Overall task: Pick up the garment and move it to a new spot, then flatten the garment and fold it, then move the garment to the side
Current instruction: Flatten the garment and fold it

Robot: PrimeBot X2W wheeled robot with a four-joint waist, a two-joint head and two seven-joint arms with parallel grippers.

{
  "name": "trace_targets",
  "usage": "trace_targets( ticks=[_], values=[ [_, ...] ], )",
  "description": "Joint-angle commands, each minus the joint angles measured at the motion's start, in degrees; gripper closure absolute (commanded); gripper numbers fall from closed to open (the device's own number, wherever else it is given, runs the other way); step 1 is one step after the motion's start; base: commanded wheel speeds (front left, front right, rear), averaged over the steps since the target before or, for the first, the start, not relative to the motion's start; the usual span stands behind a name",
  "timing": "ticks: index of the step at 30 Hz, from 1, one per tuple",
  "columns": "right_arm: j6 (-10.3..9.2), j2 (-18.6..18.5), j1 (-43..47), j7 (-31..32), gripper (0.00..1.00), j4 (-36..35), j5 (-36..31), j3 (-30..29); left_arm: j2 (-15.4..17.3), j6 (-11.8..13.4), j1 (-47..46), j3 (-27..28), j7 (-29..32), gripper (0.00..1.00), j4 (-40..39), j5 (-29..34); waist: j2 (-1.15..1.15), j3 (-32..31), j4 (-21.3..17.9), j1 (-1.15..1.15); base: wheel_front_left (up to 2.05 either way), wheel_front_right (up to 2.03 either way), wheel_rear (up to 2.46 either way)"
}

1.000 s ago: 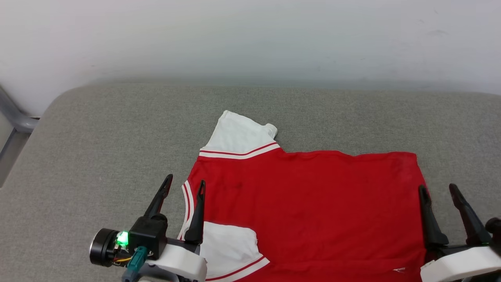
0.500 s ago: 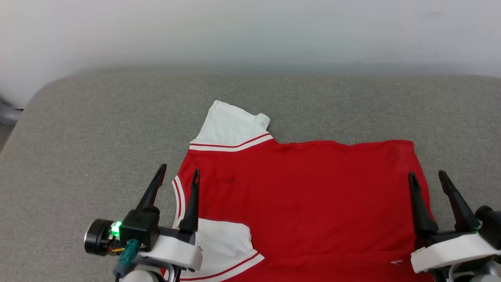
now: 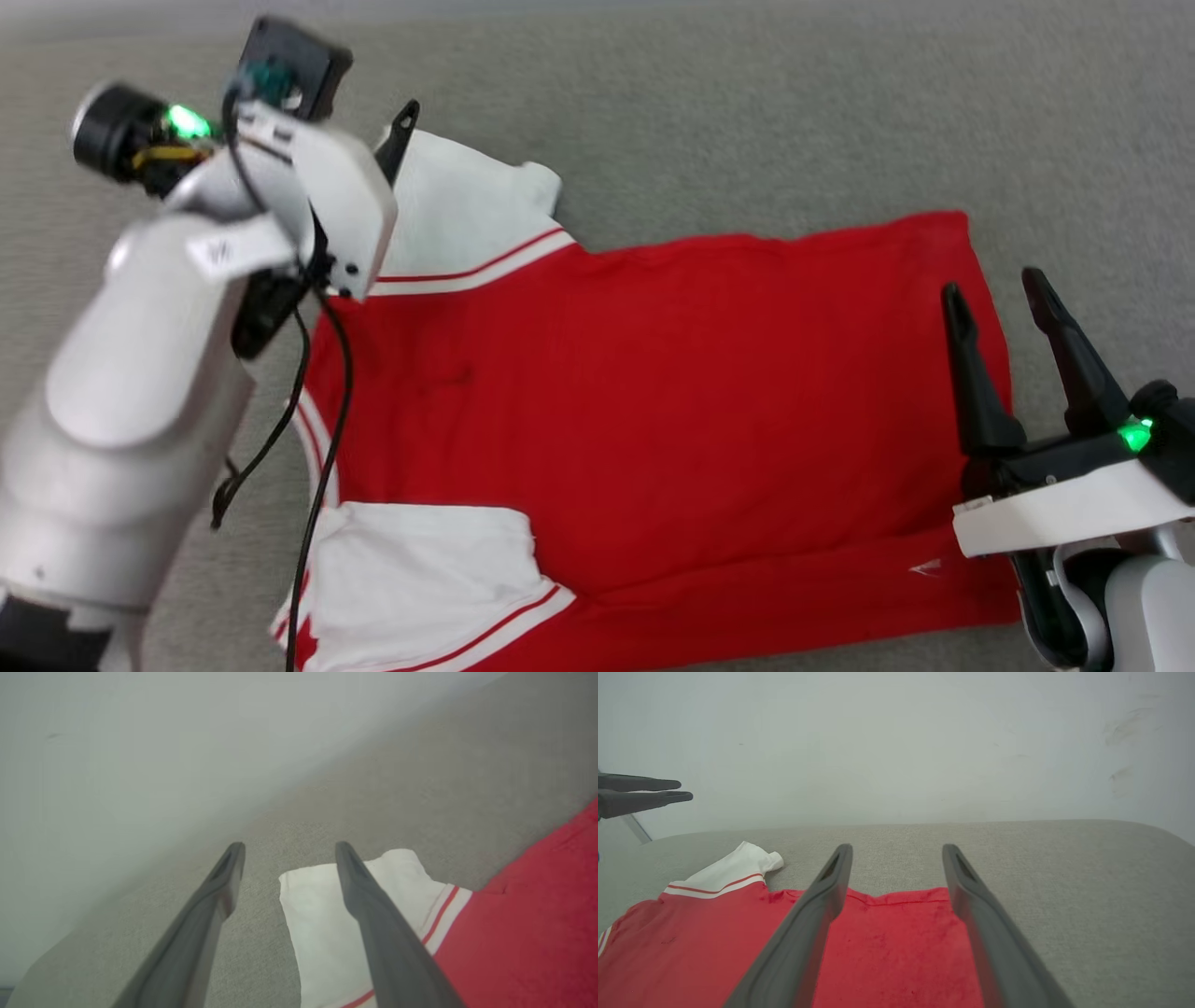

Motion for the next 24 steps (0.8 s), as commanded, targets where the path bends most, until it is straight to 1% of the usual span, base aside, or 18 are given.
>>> trace_targets(
  ticks=[1,6,11,15,18,24],
  values=[
    [-0.05,0.3,-1.1,0.1,0.00,-0.3,-0.2,0.3,0.4,-0.1,-2.1,-2.3,2.6,0.00,1.0,-1.3,0.00,3.1,-3.0,-0.01,0.00,0.00,0.00],
    [-0.05,1.1,-2.8,0.0,0.00,-1.7,-0.3,2.5,5.0,-0.1,-12.1,-10.4,16.5,0.00,6.0,-10.0,0.00,6.2,-6.1,-0.01,0.00,0.00,0.00],
    [-0.05,1.6,-3.5,-0.2,0.00,-2.6,-0.2,3.6,9.0,-0.1,-17.9,-15.3,24.2,0.00,10.2,-14.8,0.00,8.3,-8.2,-0.01,0.00,0.00,0.00],
    [-0.05,2.0,-3.5,-0.3,0.00,-2.9,-0.3,4.1,11.3,-0.1,-20.6,-17.5,27.5,0.00,13.1,-16.8,0.00,9.4,-9.2,-0.01,0.00,0.00,0.00],
    [-0.05,2.2,-3.6,-0.5,0.00,-3.1,-0.4,4.3,12.4,-0.1,-21.5,-18.0,27.8,0.00,15.0,-17.8,0.00,10.1,-9.5,-0.01,0.00,0.00,0.00],
    [-0.05,2.6,-3.8,-0.5,0.00,-3.6,-0.7,4.7,12.4,-0.1,-21.9,-18.0,27.5,0.00,18.0,-19.6,0.00,11.8,-9.8,-0.01,0.00,0.00,0.00]
  ],
)
